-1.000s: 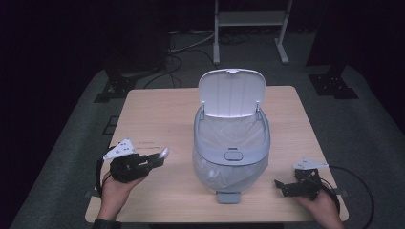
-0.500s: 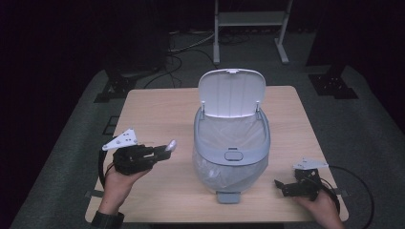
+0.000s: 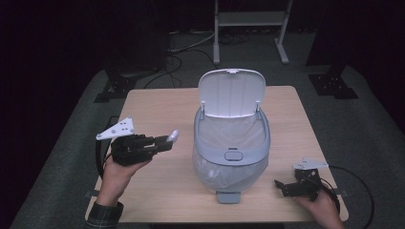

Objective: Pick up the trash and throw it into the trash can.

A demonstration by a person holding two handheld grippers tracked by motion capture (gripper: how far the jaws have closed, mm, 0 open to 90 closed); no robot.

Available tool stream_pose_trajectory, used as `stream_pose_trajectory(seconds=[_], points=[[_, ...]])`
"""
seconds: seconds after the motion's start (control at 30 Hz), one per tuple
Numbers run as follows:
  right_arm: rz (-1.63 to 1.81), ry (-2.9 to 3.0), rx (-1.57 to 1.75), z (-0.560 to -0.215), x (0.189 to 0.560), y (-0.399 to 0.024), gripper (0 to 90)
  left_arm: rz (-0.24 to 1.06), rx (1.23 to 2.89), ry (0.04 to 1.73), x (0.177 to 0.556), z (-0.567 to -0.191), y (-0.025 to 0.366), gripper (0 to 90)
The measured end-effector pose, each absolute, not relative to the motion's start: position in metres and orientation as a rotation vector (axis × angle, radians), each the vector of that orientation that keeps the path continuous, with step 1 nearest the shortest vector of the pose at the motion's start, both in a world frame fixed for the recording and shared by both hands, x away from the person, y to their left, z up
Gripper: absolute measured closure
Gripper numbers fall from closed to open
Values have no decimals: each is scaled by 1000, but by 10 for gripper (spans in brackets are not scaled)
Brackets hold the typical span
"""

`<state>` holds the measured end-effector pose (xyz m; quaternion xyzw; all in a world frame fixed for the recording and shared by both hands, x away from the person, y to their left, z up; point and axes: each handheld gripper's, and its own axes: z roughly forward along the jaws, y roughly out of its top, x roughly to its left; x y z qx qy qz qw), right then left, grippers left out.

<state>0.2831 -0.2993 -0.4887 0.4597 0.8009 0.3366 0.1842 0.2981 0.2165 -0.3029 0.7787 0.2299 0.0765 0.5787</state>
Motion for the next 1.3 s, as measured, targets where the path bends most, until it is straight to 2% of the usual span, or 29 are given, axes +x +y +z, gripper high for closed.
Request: stream_pose_trajectory(seconds=[0.77,1.3], points=[[949,2258,1296,-489,283,-299,0,145,1759,443,314,-257,191,738],[950,2258,1295,-489,283,-299,0,122,1754,387,326,-243,162,738]])
